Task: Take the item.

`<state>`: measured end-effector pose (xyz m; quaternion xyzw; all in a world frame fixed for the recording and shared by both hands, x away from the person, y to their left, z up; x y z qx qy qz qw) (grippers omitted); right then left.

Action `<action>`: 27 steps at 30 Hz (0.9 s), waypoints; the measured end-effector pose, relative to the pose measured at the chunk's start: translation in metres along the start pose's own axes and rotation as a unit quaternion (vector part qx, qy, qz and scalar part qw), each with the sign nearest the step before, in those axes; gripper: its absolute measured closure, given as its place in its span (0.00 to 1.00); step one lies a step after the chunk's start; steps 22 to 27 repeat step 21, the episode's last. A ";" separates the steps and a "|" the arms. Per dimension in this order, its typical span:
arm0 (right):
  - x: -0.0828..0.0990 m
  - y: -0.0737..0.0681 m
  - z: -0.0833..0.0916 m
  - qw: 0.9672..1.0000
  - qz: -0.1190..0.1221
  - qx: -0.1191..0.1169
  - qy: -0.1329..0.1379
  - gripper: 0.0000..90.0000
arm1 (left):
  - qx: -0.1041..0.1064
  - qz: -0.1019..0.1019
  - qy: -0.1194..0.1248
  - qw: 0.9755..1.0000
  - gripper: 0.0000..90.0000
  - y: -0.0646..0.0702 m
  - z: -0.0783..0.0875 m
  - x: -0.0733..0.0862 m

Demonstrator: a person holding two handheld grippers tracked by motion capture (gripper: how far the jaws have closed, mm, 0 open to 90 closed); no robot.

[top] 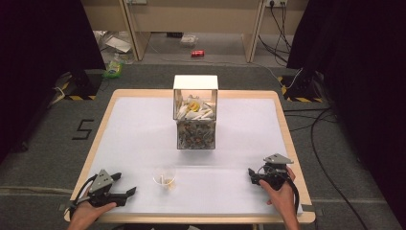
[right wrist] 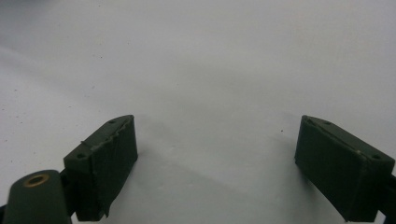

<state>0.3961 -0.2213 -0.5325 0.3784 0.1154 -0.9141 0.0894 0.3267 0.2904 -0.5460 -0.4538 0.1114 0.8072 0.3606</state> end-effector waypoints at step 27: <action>0.000 0.001 0.000 1.000 0.003 -0.001 0.001 0.15 | 0.006 0.013 0.009 1.000 0.17 -0.001 0.001 0.001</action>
Point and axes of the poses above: each handheld gripper's, and its own axes: z roughly backward along the jaws, x roughly out of its underside, y roughly to its right, the point moved 5 cm from there along -z, roughly forward along the jaws, and after that the axes turned 13 degrees about -z, right-handed, at the moved point
